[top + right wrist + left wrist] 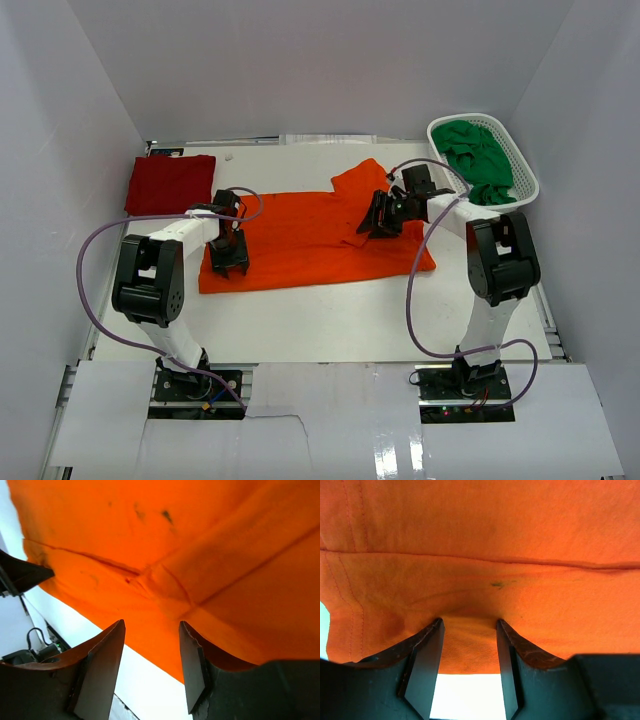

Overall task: Fold and stack the t-shirts
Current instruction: Fold the flattened tshirt in 1/3 of the way

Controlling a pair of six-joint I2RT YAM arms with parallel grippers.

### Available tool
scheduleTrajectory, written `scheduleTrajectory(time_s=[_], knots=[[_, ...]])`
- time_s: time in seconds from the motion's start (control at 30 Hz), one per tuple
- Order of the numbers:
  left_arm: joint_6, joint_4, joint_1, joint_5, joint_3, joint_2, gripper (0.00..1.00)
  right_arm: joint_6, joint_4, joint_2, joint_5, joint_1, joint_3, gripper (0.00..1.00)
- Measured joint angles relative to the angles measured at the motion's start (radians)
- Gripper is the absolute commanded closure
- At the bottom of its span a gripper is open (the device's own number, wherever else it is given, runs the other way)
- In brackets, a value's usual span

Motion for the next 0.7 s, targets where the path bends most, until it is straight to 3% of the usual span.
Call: scheduleTrajectory(time_s=[0.2, 0.7], knots=[[0.002, 0.002, 0.000, 0.000, 0.000, 0.000, 0.43, 0.039, 0.082, 0.043, -0.031, 0.019, -0.002, 0.45], [0.007, 0.003, 0.000, 0.000, 0.000, 0.000, 0.43, 0.043, 0.087, 0.050, 0.004, 0.047, -0.056, 0.44]])
